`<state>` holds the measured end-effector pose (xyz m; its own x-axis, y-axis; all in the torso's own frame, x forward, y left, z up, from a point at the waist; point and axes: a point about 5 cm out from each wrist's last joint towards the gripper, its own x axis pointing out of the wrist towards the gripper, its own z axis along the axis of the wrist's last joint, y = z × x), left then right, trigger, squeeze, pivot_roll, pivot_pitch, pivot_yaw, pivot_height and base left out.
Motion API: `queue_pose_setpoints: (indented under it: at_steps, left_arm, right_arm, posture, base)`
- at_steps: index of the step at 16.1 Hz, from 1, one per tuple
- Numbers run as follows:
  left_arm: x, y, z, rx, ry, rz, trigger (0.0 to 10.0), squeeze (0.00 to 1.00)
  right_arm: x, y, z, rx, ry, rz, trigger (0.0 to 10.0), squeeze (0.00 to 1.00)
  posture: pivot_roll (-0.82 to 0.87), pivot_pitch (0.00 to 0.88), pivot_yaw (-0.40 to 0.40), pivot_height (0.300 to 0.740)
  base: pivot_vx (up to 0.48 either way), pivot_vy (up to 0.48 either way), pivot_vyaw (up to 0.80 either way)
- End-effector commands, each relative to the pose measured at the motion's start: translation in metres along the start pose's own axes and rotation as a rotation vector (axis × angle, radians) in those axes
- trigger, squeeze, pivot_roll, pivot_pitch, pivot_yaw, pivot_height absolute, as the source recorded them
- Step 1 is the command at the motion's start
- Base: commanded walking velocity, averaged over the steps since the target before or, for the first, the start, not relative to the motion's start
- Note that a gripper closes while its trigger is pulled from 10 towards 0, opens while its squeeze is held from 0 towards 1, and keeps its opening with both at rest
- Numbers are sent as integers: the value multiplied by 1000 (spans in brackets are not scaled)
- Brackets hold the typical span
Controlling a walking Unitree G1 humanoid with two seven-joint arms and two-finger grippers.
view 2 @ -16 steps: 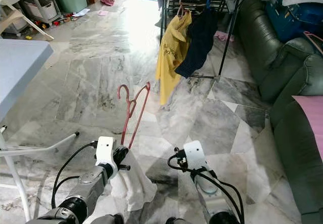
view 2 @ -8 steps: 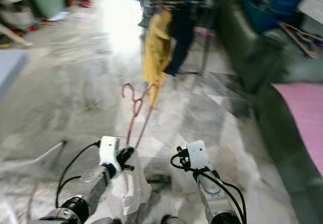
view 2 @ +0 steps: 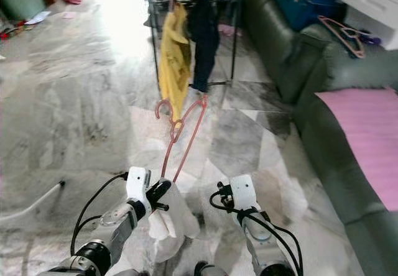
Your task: Hang hanger
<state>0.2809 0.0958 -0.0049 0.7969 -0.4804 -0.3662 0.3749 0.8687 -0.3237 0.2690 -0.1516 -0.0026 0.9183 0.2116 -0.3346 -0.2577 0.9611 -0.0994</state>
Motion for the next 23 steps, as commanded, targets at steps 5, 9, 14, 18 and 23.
queue_pose_setpoints:
  at_steps: [5,9,14,18,23]
  left_arm:
    - [0,-6,-2,11,-1,-36,10000,0]
    - [0,-5,-3,7,3,-37,10000,0]
    - [0,-2,-4,-40,20,-9,10000,0]
    - [0,-2,-4,-54,20,-18,10000,0]
    - [0,-2,-2,-42,9,-32,10000,0]
  right_arm:
    - [-2,-1,-5,2,28,5,10000,0]
    - [-3,-2,-7,-3,41,4,10000,0]
    - [-3,-2,-9,0,47,0,10000,0]
    - [-3,-1,-8,1,48,-2,10000,0]
    - [0,2,-6,6,41,-1,10000,0]
  posture:
    - [-103,133,-24,740]
    - [-103,134,-24,740]
    - [-104,134,-21,740]
    - [-103,132,-19,740]
    - [-102,130,-7,740]
  base:
    - [297,-224,0]
    - [0,-457,0]
    - [0,-94,-253]
    - [0,0,0]
    - [0,273,0]
